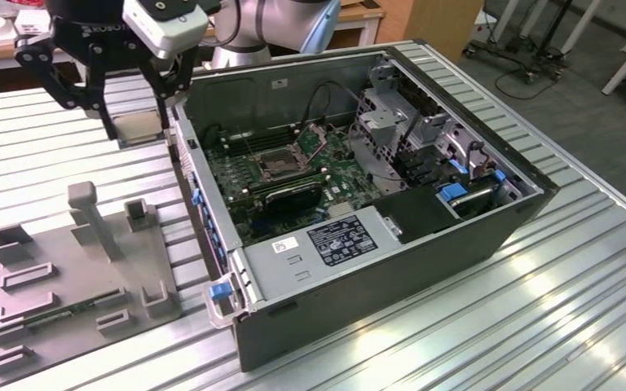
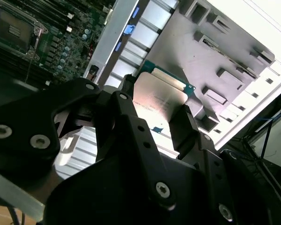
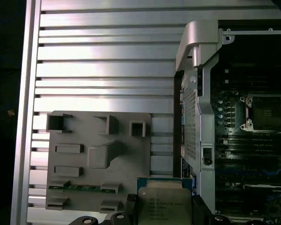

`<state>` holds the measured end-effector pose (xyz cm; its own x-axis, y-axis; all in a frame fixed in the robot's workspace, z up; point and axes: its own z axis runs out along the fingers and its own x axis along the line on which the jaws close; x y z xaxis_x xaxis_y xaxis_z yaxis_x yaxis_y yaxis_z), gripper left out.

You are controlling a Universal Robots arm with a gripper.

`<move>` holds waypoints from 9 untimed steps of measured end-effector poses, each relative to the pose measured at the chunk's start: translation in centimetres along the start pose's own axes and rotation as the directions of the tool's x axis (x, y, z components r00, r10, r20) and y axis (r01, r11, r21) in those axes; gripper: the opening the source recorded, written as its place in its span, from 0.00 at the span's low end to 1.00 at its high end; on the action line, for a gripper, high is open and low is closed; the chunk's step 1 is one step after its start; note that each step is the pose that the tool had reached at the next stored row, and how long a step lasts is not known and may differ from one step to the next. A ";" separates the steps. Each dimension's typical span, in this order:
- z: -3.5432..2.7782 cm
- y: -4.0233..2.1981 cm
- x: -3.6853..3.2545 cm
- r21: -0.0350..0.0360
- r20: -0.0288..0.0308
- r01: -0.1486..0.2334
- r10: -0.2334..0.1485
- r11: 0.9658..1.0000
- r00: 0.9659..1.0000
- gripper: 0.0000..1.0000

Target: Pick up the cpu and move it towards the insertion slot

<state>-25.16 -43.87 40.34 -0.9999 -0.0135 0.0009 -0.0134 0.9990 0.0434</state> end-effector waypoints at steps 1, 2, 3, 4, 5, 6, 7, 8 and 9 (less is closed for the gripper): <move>0.01 0.00 -0.16 0.000 0.000 0.000 0.000 1.000 1.000 0.54; 0.01 0.00 -0.31 0.000 0.000 0.000 0.000 1.000 1.000 0.54; 0.02 -0.01 -0.47 0.000 0.000 0.000 0.000 1.000 1.000 0.54; 0.02 -0.01 -0.60 0.000 0.000 0.000 0.000 1.000 1.000 0.54; 0.02 -0.01 -0.72 0.000 0.000 0.000 0.000 1.000 1.000 0.54; 0.02 -0.01 -0.83 0.000 0.000 0.000 0.000 1.000 1.000 0.54; 0.03 -0.01 -0.95 0.000 0.000 0.000 0.000 1.000 1.000 0.54; 0.03 -0.01 -1.09 0.000 0.000 0.000 0.000 1.000 1.000 0.54; 0.04 -0.02 -1.23 0.000 0.000 0.000 0.000 1.000 1.000 0.54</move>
<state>-23.94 -43.87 40.30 -0.9999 -0.0134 0.0008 -0.0134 0.9990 0.0435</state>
